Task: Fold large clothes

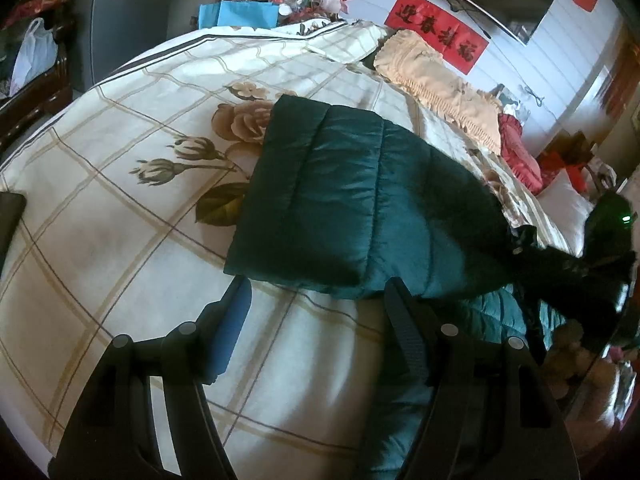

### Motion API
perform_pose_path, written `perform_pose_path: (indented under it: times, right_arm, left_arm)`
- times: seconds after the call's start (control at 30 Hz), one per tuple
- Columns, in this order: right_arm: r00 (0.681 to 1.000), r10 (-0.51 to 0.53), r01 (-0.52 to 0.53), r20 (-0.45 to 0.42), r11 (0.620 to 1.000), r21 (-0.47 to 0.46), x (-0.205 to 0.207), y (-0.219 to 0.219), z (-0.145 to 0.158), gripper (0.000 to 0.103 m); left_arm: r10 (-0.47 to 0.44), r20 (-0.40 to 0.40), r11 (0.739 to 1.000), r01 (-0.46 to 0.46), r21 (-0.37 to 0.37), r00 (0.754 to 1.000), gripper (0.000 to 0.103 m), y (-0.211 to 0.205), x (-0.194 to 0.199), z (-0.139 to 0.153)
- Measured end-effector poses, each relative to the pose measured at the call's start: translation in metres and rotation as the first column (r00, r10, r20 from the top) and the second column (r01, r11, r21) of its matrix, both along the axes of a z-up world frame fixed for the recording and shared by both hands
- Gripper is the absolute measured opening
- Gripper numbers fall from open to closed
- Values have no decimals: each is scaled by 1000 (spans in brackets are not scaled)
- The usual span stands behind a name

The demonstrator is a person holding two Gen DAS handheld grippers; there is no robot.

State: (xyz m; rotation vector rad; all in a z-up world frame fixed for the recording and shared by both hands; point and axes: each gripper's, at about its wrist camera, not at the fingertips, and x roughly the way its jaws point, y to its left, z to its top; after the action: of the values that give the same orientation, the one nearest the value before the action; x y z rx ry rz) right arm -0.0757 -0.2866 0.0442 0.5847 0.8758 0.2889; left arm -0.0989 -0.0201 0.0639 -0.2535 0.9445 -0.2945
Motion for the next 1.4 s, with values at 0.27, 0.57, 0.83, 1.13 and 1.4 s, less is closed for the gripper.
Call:
perform_pose_path:
  times: [0.27,0.57,0.83,1.13,1.4]
  right_arm:
    - [996,-53,56,70,998,-31,-19,-21,27,9]
    - [982,-152,160,109,985,-69,-48,-68,50,9]
    - [967,-229,241,115,966,-96,-74,-113,67,9]
    - [936,-335,347,111,930,-119,-117,-170,73,9]
    - [905,-412,421,106,902,-96,-142,-204,77,8]
  left_arm:
    - [13,-16,1000,-13,-8,1000,69,-1,-3,-3]
    - [-16,-11,1000,16,12,1000,69,-13,-8,-2]
    - [-56,-53,995,61,79,997,69,-43,-5,-17]
    - [-61,-53,996,65,68,997,69,-46,-6,-16]
    - [-184,-63,973,191,132,981,69,-83,-13,-17]
